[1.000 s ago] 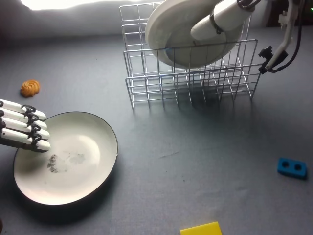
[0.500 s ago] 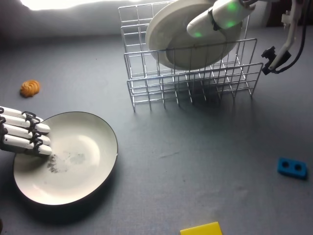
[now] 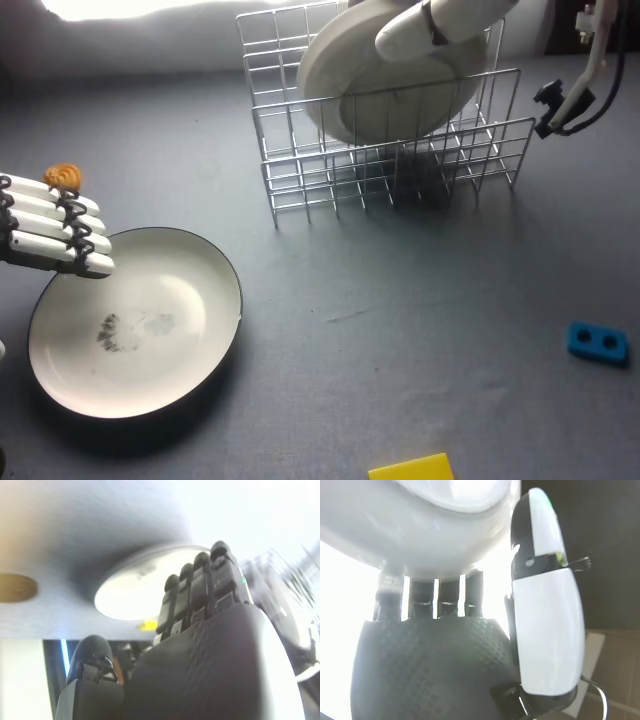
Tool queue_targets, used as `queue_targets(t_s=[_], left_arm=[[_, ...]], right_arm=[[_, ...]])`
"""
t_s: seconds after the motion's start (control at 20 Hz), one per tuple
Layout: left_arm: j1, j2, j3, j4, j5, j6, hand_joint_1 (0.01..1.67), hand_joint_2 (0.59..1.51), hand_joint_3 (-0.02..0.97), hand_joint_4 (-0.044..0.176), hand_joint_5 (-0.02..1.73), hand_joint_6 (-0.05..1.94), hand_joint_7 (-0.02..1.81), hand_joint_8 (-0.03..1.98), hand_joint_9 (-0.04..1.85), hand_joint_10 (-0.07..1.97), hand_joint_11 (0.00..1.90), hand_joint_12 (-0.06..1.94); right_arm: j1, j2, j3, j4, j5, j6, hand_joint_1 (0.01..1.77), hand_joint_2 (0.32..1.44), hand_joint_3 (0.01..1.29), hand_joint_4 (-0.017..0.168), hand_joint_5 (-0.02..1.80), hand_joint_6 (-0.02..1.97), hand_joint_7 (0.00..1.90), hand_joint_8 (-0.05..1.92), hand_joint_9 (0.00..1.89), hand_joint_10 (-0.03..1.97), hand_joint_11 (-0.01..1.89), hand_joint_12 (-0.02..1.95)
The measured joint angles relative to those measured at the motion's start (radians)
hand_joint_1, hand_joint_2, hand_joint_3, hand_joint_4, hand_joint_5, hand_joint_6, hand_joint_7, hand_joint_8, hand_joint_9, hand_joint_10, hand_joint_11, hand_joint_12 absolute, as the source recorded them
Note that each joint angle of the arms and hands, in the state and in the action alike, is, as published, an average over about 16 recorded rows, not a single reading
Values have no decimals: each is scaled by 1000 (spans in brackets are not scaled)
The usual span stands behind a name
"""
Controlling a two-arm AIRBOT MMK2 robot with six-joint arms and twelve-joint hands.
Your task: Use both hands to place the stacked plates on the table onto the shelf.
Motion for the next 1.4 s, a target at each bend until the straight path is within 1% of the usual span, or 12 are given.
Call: queue_targets(t_s=[0.25, 0.45, 0.6, 0.75, 0.9, 1.05, 1.2, 1.4], left_arm=[[-14, 4, 12, 4, -6, -1, 14, 1202, 12, 0, 71, 19, 65, 19, 40, 10, 24, 15], [-2, 1, 23, 3, -4, -2, 14, 1204, 12, 0, 69, 19, 65, 14, 41, 11, 25, 15], [13, -3, 29, 0, -1, -2, 14, 1205, 12, 0, 69, 19, 59, 10, 40, 13, 22, 15], [31, -8, 34, -6, 4, -2, 14, 1205, 12, 0, 64, 19, 48, 5, 36, 14, 20, 15], [54, -14, 39, -17, 9, -2, 14, 1205, 12, 0, 60, 19, 36, -1, 35, 16, 19, 15], [82, -21, 44, -39, 14, -3, 14, 1203, 12, 0, 55, 19, 23, -8, 34, 20, 19, 15], [110, -27, 49, -59, 19, -6, 14, 1200, 12, 0, 54, 15, 10, -12, 37, 23, 18, 15], [145, -35, 57, -85, 23, -10, 14, 1196, 12, 1, 50, 9, -5, -15, 40, 28, 17, 15]], right_arm=[[28, 10, -8, -4, 23, -38, 1019, 1014, 14, -4, 689, 30, 766, 18, 797, 16, 327, 1186], [57, 25, -30, -13, 50, -114, 983, 1014, 14, -3, 661, 30, 741, 17, 775, 11, 289, 1172], [86, 45, -68, -22, 69, -220, 950, 1012, 14, -3, 641, 29, 726, 17, 760, 10, 273, 1161], [113, 72, -127, -19, 79, -367, 926, 1007, 14, -3, 590, 29, 677, 16, 710, 10, 236, 1134], [128, 101, -206, 25, 80, -550, 942, 994, 14, -1, 488, 29, 568, 16, 591, 10, 189, 981], [129, 132, -292, 80, 68, -733, 980, 977, 14, 0, 372, 29, 436, 16, 452, 10, 143, 775], [118, 161, -378, 140, 46, -902, 1018, 962, 14, 1, 251, 29, 300, 16, 311, 10, 90, 559], [82, 179, -469, 230, 20, -1082, 1059, 954, 14, 2, 101, 30, 127, 17, 131, 10, 27, 279]])
